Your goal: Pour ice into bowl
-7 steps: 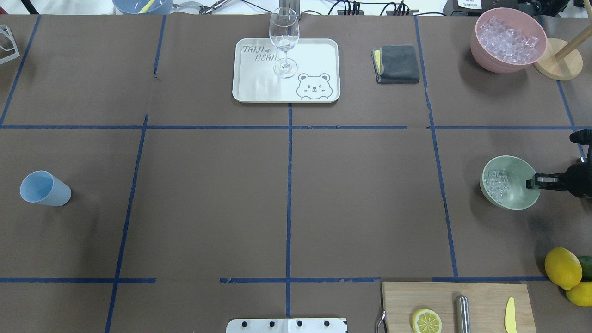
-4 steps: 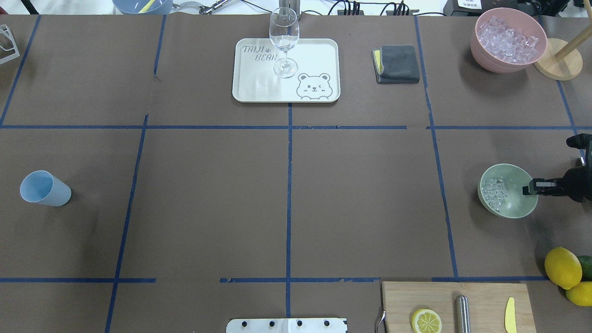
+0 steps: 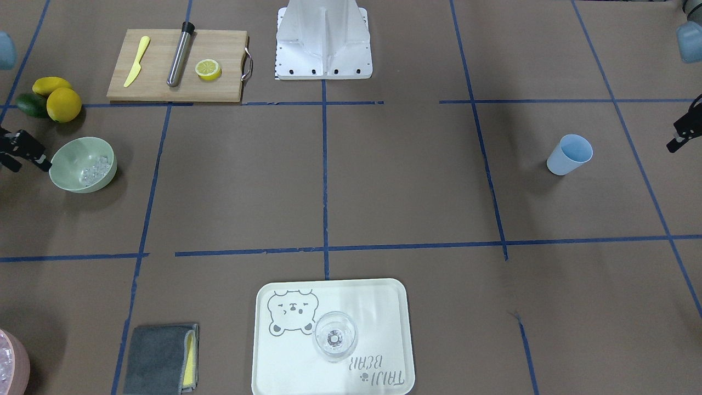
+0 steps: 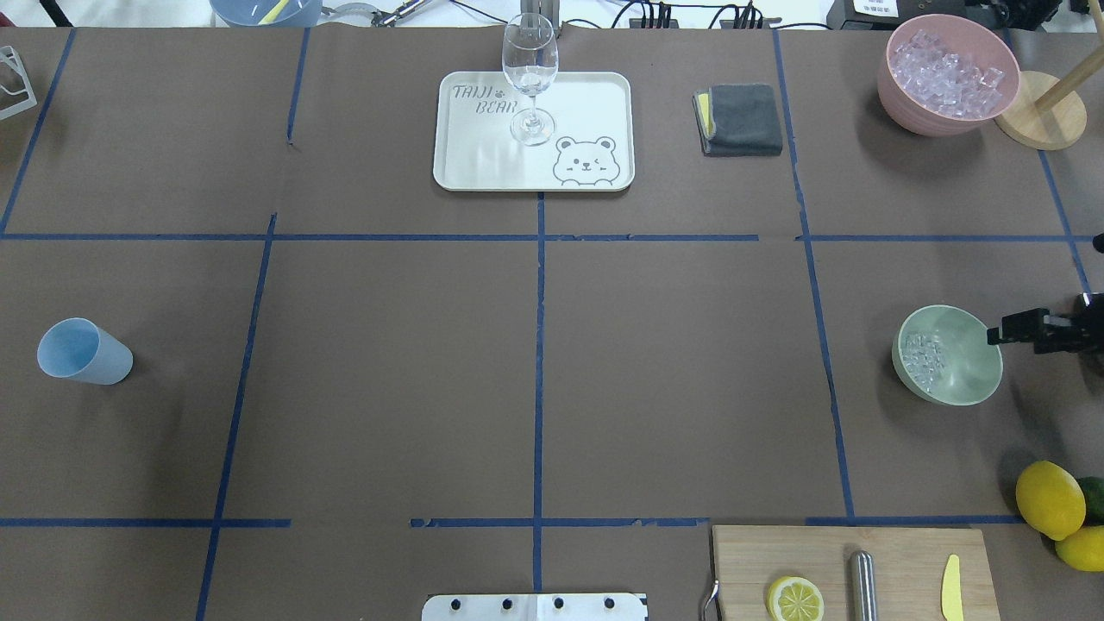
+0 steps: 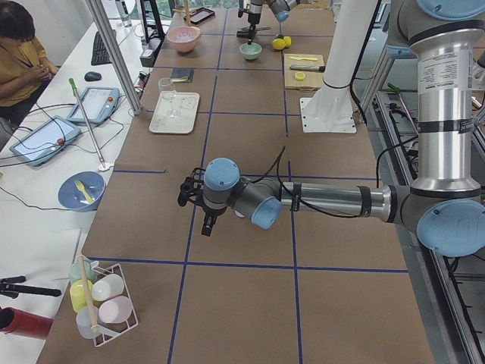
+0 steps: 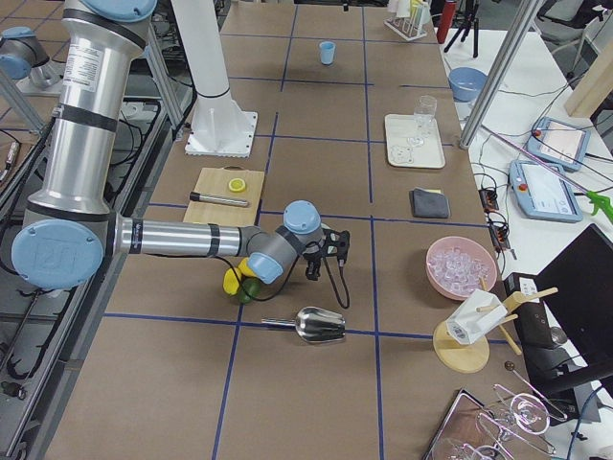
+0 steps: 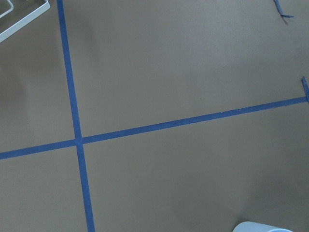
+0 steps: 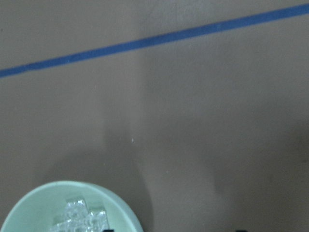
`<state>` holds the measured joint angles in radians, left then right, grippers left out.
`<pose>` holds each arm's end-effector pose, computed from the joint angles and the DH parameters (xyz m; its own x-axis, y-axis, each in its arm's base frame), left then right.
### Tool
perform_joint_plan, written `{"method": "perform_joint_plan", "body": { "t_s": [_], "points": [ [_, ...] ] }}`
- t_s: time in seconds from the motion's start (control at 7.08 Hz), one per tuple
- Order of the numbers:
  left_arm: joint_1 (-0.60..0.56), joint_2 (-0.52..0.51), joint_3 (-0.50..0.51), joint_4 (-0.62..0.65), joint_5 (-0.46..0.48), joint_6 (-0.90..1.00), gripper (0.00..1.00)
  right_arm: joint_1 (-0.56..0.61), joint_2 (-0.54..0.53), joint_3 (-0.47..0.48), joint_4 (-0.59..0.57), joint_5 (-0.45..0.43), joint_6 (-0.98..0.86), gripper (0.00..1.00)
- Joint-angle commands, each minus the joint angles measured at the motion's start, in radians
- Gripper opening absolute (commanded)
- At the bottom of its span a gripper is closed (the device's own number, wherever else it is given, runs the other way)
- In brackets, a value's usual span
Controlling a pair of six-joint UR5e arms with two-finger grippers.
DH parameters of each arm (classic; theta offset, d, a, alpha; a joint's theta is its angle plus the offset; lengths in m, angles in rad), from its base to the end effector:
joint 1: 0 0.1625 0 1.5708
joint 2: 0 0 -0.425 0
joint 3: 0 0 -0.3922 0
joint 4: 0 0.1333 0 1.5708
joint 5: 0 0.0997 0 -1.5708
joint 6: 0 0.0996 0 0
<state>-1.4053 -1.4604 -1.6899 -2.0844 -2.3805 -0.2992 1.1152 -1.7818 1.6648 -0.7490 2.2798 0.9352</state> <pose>0.0164 -0.4698 0.5913 0.6353 0.1971 -0.7467 0.0465 0.9554 0.2917 -0.1257 -0.4122 0.6168 0.5642 0.1273 0.8158 -0.2002 0.9797 -0.0145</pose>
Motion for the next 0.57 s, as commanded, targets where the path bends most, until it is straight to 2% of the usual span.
{"method": "perform_joint_plan", "body": {
  "t_s": [0.0,0.14,0.28,0.42],
  "points": [
    [0.0,0.002,0.012,0.015,0.038,0.11,1.0,0.225,0.086,0.01,-0.348,0.108,-0.343,1.0],
    [-0.015,-0.004,0.022,0.089,0.037,0.221,1.0,0.321,0.14,0.016,-0.536,0.128,-0.521,1.0],
    [-0.087,-0.029,0.025,0.19,0.037,0.314,1.0,0.392,0.153,0.038,-0.707,0.13,-0.711,1.0],
    [-0.136,-0.055,0.03,0.298,0.037,0.369,1.0,0.45,0.213,0.049,-0.895,0.129,-0.863,1.0]
  ]
}}
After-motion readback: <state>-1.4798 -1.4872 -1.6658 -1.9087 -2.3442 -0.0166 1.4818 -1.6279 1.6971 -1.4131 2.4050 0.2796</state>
